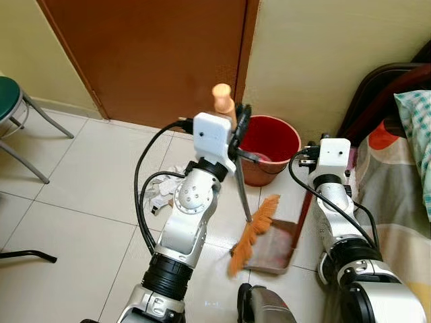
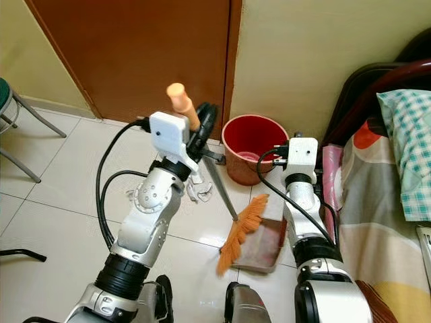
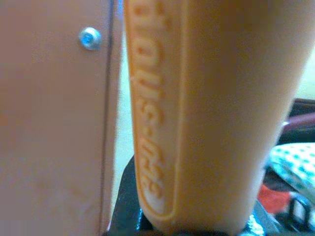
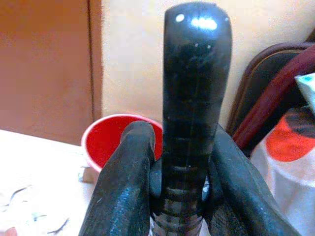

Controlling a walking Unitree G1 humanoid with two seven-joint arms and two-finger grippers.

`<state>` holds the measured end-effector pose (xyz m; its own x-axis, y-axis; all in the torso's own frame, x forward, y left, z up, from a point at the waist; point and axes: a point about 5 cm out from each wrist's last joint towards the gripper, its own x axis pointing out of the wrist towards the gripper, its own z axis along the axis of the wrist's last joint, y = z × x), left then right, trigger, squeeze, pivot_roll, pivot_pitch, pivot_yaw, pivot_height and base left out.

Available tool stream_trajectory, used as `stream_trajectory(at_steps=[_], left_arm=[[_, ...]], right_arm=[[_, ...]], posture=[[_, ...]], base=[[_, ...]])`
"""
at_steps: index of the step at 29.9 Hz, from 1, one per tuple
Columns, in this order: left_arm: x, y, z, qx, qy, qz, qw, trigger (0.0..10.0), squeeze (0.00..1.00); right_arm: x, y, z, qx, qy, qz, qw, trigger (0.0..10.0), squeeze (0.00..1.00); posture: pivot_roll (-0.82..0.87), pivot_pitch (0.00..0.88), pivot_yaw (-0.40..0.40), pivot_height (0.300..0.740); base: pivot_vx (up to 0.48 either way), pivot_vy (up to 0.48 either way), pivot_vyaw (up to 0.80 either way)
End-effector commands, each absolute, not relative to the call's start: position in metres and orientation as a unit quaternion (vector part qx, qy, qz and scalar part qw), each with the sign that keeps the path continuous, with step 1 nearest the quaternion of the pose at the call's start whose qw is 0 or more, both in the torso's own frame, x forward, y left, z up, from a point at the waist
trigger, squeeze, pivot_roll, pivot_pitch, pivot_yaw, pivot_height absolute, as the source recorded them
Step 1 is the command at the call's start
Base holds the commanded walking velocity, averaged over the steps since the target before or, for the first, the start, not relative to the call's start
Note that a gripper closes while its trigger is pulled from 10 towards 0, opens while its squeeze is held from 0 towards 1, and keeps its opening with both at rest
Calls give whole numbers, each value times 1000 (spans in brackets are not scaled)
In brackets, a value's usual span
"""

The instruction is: Sweep floor

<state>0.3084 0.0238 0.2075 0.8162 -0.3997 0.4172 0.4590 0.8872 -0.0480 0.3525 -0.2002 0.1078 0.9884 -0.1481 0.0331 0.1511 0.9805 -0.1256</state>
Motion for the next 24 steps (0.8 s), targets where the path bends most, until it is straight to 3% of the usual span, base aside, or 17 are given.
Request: stream_trajectory(at_steps=[1,15,18,20,24], left_arm=[[305,34,238,-83,-265,-211,937,10000,0],[308,107,301,-79,-346,-99,930,10000,0],[309,120,291,-24,-332,-98,938,10000,0],[306,138,250,11,-259,-82,962,10000,0],[292,141,220,41,-219,-91,971,10000,0]], right_arm=[[351,-201,103,-45,3,-77,996,10000,0],[353,-196,101,-43,9,-60,997,10000,0],[354,-194,103,-50,6,-55,997,10000,0],[354,-194,103,-47,1,-58,997,10000,0],[351,-196,104,-37,-7,-63,997,10000,0]], posture=[[25,183,-11,740],[59,149,-18,740],[61,141,-18,740],[57,127,-14,740],[58,109,-13,740]], base=[[0,0,0],[0,0,0],[0,0,0],[0,0,0],[0,0,0]])
